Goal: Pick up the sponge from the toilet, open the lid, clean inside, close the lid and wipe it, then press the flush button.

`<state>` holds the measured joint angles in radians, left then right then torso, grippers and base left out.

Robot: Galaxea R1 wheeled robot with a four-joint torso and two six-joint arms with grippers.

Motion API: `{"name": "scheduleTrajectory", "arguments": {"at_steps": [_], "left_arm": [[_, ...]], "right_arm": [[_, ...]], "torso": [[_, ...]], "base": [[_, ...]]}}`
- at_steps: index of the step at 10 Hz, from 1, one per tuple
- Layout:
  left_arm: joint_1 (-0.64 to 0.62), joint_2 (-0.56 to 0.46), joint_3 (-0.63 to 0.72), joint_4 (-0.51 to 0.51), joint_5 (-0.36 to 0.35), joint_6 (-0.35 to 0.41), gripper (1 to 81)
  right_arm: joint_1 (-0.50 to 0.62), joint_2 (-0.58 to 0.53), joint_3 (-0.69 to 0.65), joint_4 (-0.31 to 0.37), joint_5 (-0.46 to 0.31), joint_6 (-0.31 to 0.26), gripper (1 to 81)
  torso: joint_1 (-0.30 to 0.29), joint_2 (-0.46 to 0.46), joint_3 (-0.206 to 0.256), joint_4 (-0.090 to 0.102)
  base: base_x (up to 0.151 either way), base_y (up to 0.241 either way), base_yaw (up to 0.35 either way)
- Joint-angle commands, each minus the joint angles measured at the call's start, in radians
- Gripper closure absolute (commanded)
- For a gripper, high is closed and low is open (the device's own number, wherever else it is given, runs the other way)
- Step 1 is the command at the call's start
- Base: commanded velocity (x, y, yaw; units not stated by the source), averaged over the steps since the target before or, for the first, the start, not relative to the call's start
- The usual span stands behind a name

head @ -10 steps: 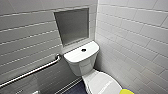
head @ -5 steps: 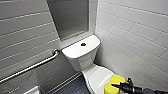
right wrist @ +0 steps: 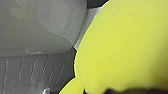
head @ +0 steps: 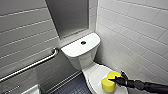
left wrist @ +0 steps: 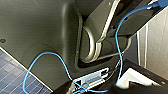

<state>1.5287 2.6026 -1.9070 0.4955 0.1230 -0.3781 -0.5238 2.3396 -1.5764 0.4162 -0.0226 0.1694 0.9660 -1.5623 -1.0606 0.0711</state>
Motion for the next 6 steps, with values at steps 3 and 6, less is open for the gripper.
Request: {"name": "scheduleTrajectory", "arguments": {"at_steps": [3,6], "left_arm": [[0.038,0.012,-0.012,-0.011,0.067,0.004,1.0],[0.040,0.016,-0.018,-0.011,0.067,0.004,1.0]], "right_arm": [[0.175,0.278,-0.347,0.061,-0.073,0.159,81.1],[0.155,0.350,-0.477,0.092,-0.050,0.210,81.1]], "torso": [[0.000,0.000,0.000,0.000],[0.000,0.000,-0.001,0.000]], "base": [[0.000,0.000,0.000],[0.000,0.000,0.000]]}}
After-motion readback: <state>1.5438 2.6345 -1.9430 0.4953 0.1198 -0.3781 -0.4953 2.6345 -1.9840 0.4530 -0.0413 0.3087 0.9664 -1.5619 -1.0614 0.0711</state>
